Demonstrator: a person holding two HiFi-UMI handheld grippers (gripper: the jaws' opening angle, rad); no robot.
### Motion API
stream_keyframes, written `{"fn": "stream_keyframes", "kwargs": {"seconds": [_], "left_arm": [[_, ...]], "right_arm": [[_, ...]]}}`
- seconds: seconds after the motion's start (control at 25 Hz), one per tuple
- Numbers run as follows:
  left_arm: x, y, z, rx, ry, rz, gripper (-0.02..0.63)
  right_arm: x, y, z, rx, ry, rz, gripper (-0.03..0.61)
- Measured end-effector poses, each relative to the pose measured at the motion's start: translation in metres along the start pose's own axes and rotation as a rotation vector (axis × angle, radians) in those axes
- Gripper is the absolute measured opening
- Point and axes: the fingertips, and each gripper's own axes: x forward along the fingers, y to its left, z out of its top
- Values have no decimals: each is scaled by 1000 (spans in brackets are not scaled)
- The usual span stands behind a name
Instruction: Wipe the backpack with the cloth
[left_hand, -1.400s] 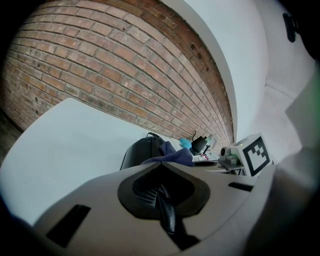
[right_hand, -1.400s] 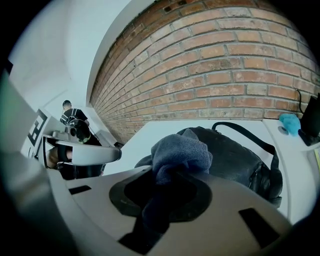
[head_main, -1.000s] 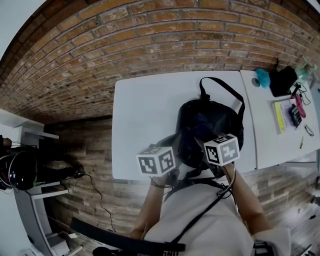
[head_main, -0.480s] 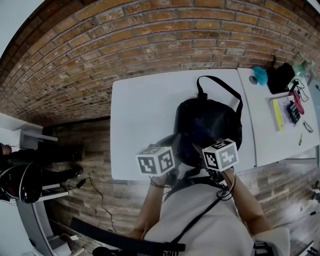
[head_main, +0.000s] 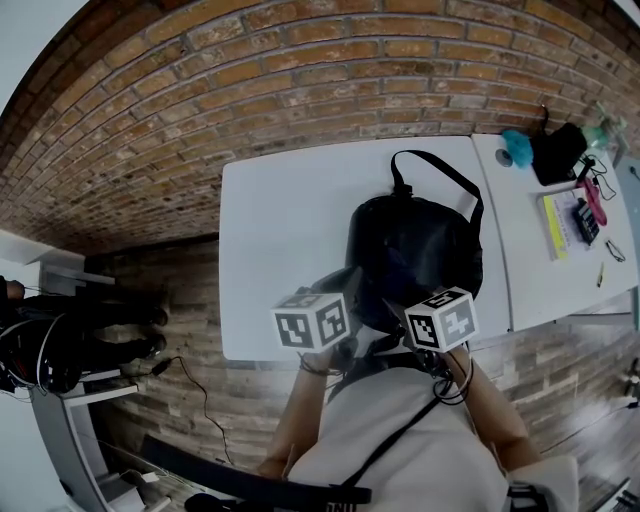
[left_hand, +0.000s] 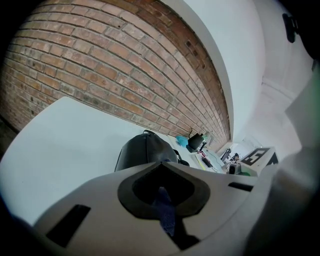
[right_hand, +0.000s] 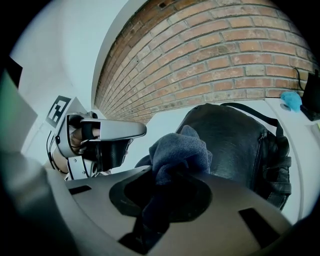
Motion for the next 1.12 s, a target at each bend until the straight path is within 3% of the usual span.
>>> {"fn": "stream_keyframes", "kwargs": {"seconds": [0.76,1.12], "left_arm": [[4,-1,-1,10,16,-6,4],[6,-2,1,13,16,-5,5]], "right_arm": [[-7,14,-16,47,79,86,74],[-38,15,22,-3,13,136,74]]}}
